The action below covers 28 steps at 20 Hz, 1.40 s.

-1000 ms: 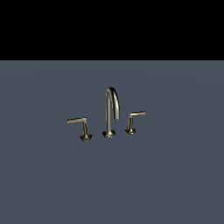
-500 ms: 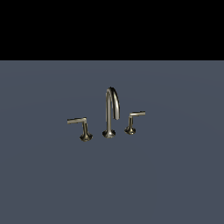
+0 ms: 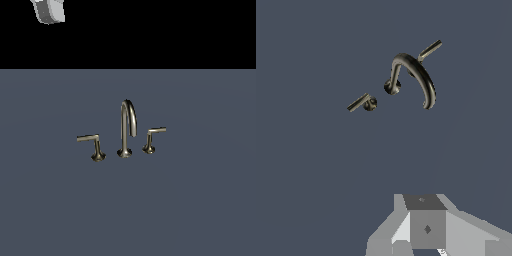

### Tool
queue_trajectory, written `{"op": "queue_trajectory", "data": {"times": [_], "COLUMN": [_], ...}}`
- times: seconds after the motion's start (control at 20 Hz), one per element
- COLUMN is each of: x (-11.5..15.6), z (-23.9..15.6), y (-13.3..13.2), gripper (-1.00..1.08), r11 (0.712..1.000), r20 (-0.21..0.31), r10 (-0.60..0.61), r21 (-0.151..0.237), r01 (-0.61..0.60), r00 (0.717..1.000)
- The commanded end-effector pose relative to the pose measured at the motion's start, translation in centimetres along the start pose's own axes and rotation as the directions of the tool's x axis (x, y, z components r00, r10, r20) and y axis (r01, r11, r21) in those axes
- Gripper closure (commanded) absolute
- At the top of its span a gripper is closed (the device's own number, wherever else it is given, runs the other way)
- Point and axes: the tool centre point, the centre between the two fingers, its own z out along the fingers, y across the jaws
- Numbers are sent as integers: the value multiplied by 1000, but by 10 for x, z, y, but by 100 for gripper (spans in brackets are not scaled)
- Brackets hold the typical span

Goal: Turn on the faucet by rotating a designated handle.

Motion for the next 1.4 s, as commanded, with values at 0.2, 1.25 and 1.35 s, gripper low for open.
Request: {"op": "queue_trajectory", "data": {"times": [0.2,1.25,1.35], "x": [11,62,67], "z": [40,150,159], "y": [-26,-87,-91], "gripper": [108,108,108], "r11": [990,871,855], "r20": [5,18,19], "r10": [139,492,518], "r21": [1,0,0], "r01": [-139,-492,-518], "r00": [990,870,855]}}
